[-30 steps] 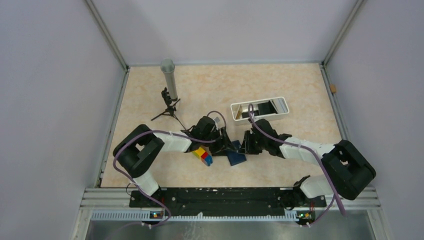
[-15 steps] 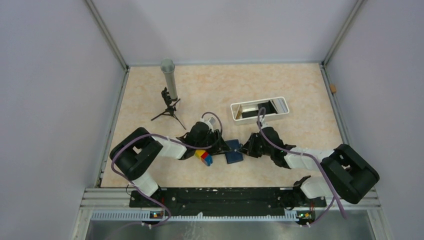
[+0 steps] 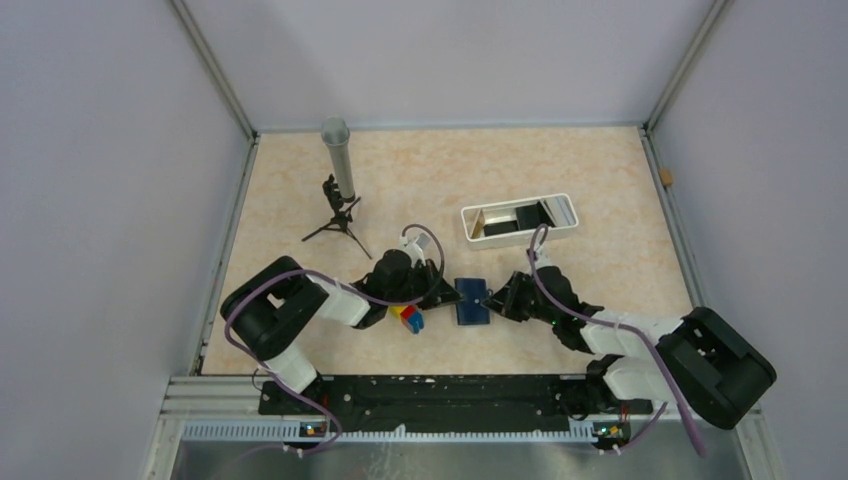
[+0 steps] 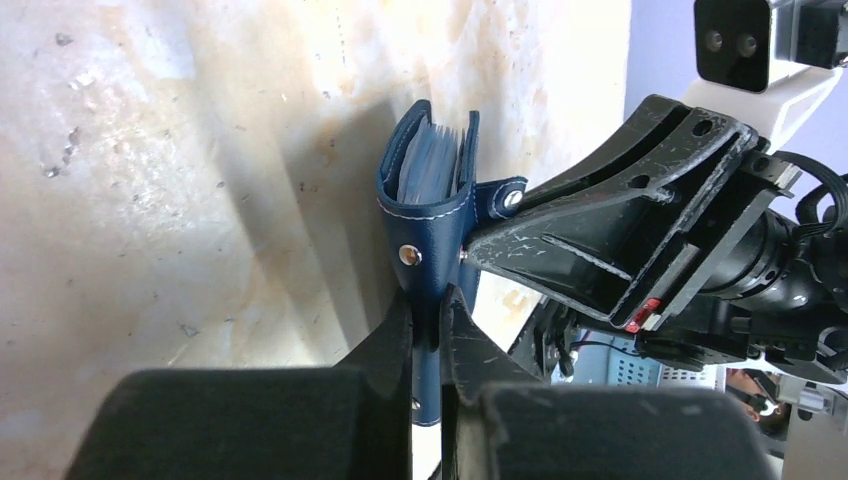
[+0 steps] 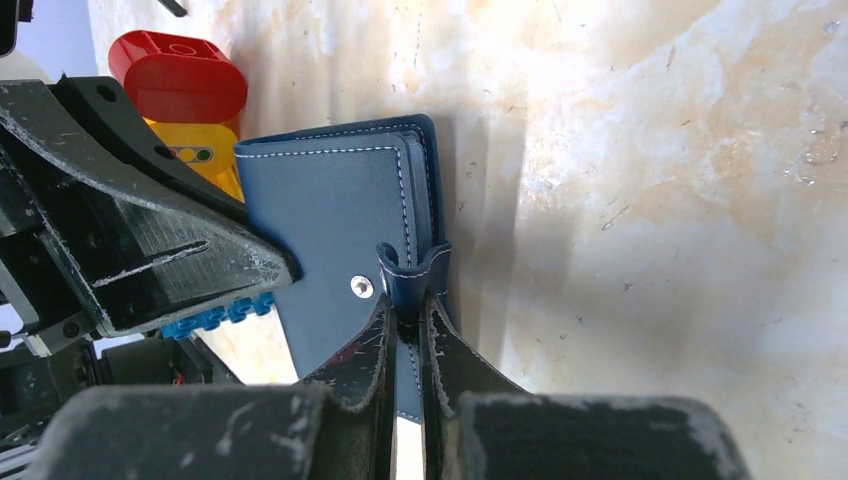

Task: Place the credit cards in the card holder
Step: Close the card holder at the center of the board.

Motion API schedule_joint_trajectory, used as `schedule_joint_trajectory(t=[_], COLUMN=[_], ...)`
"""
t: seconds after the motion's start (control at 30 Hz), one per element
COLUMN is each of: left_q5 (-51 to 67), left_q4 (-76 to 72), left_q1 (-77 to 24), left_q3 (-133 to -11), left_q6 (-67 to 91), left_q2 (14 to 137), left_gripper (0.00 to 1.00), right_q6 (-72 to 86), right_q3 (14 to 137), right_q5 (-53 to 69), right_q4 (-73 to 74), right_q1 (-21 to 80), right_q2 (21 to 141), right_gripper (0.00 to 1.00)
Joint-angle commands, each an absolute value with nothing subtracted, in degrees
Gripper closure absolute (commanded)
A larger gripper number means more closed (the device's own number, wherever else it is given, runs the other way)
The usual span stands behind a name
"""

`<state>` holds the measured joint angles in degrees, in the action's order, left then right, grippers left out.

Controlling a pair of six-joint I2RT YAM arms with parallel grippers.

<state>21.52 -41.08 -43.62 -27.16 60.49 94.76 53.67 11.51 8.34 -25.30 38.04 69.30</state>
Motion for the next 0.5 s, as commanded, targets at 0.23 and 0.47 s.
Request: schedule_joint_trajectory(t=[0.23, 0.47], left_q5=[25.73, 28.96], left_q4=[-43.46, -29.29], left_q1=[-44.30, -44.12], left_q3=[-28.52, -31.07], left_q6=[52.32, 42.73], left_q2=[85.38, 74.11], left_gripper=[1.00, 1.00], right_q6=[43.68, 32.30], right_q3=[16.32, 21.49], right_q5=[10.02, 30.11], right_q4=[-12.51, -8.84], right_q1=[35.00, 24.94], right_q2=[59.56, 52.45], right_gripper=[0.41, 0.24])
